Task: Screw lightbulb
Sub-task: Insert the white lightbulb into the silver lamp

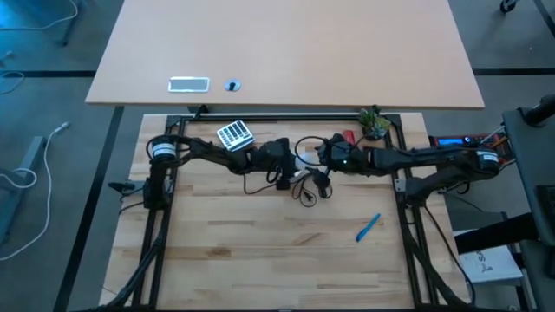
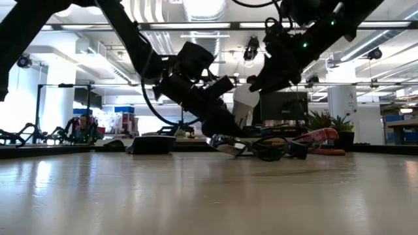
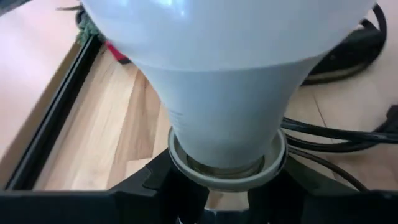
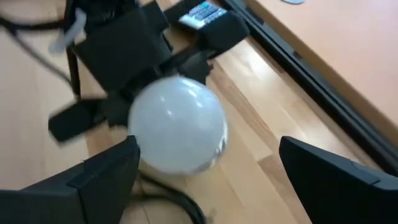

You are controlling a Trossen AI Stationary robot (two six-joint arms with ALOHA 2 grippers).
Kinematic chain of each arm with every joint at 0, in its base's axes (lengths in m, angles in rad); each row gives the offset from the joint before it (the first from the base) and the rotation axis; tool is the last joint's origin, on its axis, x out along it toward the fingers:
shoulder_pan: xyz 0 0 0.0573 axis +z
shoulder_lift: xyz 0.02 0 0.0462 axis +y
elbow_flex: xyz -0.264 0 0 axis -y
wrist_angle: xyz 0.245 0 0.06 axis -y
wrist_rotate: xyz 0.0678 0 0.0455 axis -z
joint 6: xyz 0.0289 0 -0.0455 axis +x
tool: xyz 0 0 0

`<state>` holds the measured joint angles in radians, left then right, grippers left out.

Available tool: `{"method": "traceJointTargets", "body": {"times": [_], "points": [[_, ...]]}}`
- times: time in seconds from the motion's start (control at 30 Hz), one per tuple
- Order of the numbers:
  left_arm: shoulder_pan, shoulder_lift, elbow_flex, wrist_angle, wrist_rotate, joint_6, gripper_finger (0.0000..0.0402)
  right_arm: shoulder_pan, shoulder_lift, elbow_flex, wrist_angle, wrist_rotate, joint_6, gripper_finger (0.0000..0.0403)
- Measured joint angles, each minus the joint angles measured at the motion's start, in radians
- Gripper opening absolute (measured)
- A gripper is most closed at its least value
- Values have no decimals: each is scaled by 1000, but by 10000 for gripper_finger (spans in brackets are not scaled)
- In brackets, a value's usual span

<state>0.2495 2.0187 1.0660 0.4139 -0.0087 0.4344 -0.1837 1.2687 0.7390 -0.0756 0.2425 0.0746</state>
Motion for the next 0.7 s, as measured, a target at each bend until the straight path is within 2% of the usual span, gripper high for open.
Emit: {"method": "traceJointTargets", "body": {"times": [0.17, 0.27, 0.37, 0.7], "points": [[0, -30, 2, -78, 1, 53, 158, 3, 2, 97, -142, -16, -118, 375], [0, -39, 2, -93, 1, 54, 158, 3, 51, 155, -202, -22, -161, 375], [-1, -42, 1, -94, 2, 55, 158, 3, 111, 224, -234, -78, -178, 375], [-2, -43, 0, -97, 1, 51, 158, 3, 314, 438, -457, -94, -211, 375]]}}
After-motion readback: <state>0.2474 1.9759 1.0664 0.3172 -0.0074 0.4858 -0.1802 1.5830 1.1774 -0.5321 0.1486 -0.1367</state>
